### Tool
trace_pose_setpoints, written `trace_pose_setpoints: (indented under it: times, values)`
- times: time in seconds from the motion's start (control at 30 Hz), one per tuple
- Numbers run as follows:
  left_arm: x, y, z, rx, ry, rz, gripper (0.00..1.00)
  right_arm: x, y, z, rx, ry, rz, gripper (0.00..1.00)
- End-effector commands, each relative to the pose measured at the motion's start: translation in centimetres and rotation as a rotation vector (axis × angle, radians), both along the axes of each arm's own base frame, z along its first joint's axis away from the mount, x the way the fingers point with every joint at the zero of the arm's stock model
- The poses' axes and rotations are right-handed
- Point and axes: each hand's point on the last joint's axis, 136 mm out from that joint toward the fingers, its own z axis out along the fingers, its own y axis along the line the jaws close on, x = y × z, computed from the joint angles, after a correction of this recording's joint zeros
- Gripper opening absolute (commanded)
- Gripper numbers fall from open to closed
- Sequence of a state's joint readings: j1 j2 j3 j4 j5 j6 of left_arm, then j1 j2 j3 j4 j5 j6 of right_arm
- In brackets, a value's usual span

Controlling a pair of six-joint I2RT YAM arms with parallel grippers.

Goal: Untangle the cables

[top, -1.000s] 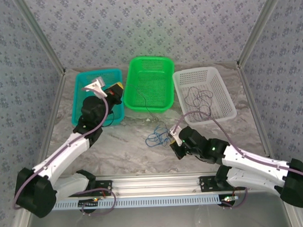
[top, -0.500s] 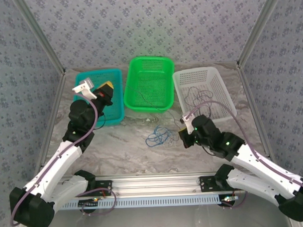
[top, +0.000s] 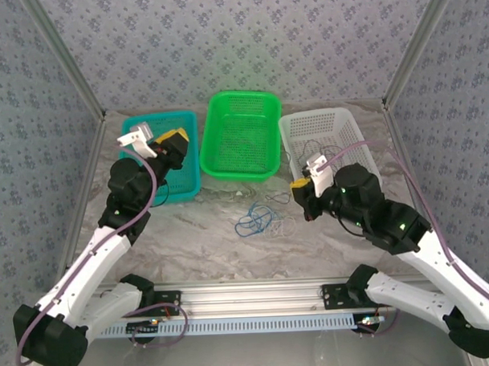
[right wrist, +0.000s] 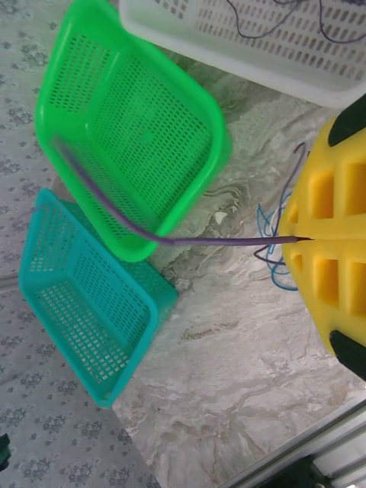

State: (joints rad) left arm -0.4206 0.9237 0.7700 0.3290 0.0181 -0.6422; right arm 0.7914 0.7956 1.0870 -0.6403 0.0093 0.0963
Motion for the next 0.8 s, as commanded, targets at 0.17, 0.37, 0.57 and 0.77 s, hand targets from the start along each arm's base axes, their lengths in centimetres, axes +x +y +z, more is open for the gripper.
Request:
trace_pose_setpoints:
  times: [0.17,0.37,0.57,0.77]
  values:
    - [0.0,-0.8,-0.5,0.051,0.027,-0.033,0.89,1.5,0.5,5.2,0.063,-0.075,-0.023,0.00]
    - [-1.3,-4.4,-2.6,0.119,0.043,-0.158,0.90,3.4,-0.4,10.0,0.198,-0.112,-0.116,0.00]
    - [-3.4,-10.8,-5.5,0.161,0.043,-0.350,0.90,4.1,-0.4,12.7,0.325,-0.107,-0.129,0.00]
    - [-4.4,-15.4,-5.7,0.170,0.013,-0.465,0.90,4.3,-0.5,14.2,0.386,-0.115,-0.129,0.00]
